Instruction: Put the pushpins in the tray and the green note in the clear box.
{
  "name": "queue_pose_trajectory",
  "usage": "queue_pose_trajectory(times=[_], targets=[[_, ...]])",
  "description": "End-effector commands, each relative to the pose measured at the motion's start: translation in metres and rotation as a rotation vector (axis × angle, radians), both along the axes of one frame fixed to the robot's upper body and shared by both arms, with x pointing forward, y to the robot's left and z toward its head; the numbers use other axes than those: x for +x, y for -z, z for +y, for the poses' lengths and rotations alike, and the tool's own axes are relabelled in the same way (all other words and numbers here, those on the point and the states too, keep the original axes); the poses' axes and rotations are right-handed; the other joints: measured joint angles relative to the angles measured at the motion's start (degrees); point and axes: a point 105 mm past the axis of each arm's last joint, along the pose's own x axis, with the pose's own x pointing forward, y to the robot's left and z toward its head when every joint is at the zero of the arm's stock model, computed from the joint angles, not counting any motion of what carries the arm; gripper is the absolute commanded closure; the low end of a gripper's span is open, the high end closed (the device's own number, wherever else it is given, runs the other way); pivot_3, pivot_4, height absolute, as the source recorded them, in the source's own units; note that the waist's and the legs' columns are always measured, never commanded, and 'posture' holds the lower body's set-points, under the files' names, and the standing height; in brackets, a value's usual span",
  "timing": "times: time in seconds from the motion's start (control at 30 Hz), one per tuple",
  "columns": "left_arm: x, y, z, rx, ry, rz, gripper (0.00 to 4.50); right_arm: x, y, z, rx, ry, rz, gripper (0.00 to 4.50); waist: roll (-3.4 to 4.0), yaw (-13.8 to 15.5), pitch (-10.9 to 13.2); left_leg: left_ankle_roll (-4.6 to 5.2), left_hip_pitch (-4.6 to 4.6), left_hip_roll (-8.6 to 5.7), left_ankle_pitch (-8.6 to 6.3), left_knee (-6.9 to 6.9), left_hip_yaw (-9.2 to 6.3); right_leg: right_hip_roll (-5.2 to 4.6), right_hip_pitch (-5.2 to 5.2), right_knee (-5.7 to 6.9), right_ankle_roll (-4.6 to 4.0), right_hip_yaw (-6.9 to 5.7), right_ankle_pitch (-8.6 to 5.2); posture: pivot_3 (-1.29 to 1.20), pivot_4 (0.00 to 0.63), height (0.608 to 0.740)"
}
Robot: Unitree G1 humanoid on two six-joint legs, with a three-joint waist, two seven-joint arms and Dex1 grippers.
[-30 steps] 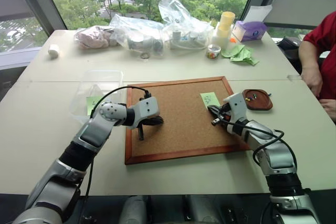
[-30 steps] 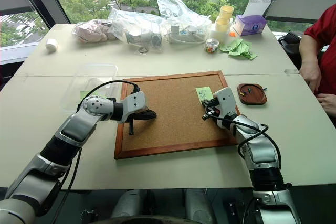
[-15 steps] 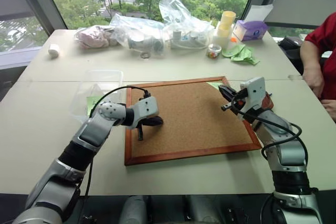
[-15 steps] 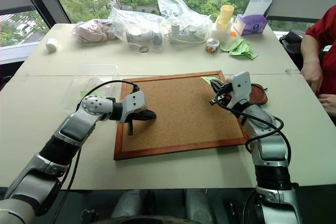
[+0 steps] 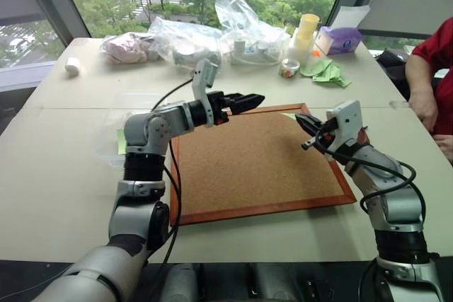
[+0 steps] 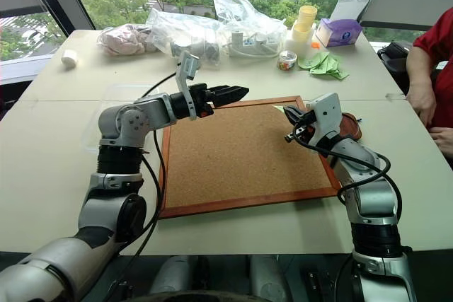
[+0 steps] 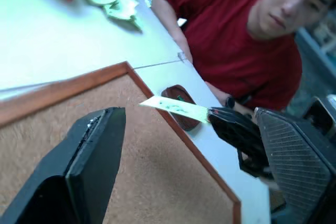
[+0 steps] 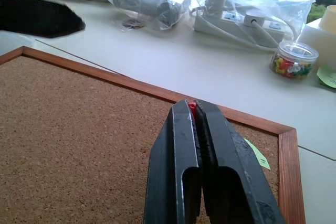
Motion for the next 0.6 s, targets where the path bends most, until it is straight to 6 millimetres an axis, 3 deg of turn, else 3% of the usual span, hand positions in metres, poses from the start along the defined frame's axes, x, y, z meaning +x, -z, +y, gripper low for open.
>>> queue_pose_trajectory(times=[0.03, 0.23, 0.6], targets=[[0.007, -0.010, -0.014, -0.092, 0.010, 0.096, 0.11, -0.002, -0.018, 0.002, -0.003, -0.015, -0.063, 4.50, -0.03, 0.04, 0.02, -0.01, -0.02, 0.00, 0.00, 0.00, 0.00, 0.00, -0.02, 0.00, 0.00, 0.00, 0.00, 0.00, 0.150, 0.738], [0.006, -0.002, -0.044, -0.172, 0.065, 0.262, 0.11, -0.004, -0.021, 0.002, -0.010, -0.014, -0.076, 4.50, -0.04, 0.19, 0.03, -0.07, -0.03, -0.06, 0.03, -0.01, 0.02, -0.02, -0.02, -0.03, 0.00, 0.00, 0.00, 0.00, 0.150, 0.738], [0.001, 0.005, -0.083, -0.210, 0.089, 0.328, 0.11, -0.008, -0.023, 0.003, -0.013, -0.011, -0.085, 4.50, -0.04, 0.12, 0.03, -0.13, -0.02, -0.21, 0.06, -0.06, 0.04, -0.01, -0.04, -0.03, 0.00, 0.00, 0.00, 0.00, 0.150, 0.738]])
